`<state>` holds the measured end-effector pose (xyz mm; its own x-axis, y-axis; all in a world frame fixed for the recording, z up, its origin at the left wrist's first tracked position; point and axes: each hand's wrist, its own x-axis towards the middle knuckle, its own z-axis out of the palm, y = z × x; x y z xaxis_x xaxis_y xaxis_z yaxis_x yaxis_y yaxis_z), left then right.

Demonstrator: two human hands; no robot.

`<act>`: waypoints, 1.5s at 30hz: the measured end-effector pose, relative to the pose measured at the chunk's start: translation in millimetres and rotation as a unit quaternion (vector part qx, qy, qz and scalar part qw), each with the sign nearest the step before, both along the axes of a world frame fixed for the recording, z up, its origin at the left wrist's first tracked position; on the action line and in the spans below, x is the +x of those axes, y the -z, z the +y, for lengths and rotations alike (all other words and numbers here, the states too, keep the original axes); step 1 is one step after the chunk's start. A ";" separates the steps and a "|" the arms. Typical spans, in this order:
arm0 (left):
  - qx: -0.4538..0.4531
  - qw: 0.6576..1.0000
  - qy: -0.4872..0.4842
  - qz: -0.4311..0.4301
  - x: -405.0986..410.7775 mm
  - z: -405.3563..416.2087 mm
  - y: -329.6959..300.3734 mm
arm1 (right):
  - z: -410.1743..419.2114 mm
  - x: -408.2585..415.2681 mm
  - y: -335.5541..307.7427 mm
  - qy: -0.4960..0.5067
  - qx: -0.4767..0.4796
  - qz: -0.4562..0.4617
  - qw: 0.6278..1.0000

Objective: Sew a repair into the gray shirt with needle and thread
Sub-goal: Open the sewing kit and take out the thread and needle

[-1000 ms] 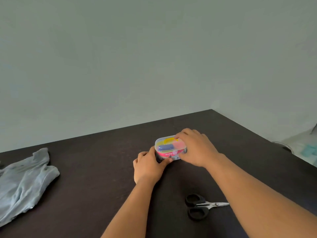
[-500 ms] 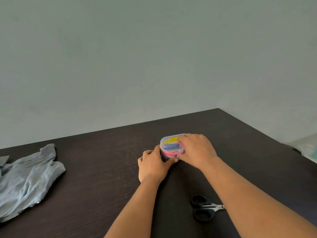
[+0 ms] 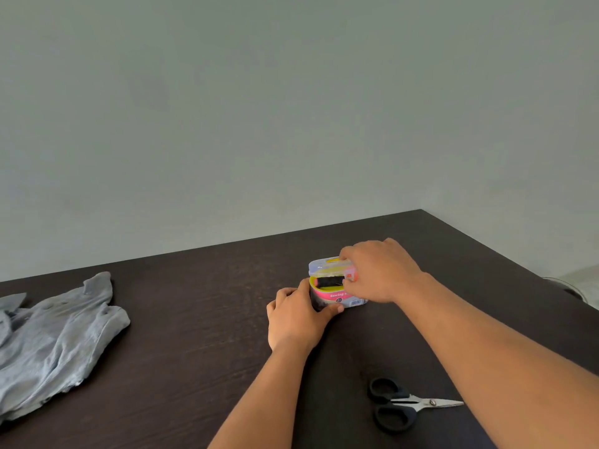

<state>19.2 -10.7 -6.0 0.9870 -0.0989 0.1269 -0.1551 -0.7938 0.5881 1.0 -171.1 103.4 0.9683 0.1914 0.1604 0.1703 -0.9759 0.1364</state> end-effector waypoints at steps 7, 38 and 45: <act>0.010 1.000 -0.002 -0.001 1.6 -1.1 0.9 | -5.5 27.5 -7.5 0.004 0.111 -0.007 0.994; 0.001 1.000 0.001 -0.006 1.0 -0.8 3.5 | 2.9 -0.7 24.0 0.004 0.159 0.011 0.987; 0.005 1.000 0.000 0.004 1.2 -1.5 3.5 | -12.2 -21.7 15.4 0.010 0.247 0.038 0.968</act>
<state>20.4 -12.2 -9.5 0.9879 -0.1011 0.1174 -0.1509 -0.7995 0.5814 -20.8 -183.3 88.0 0.9836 0.0914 0.1552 0.1424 -0.9222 -0.3596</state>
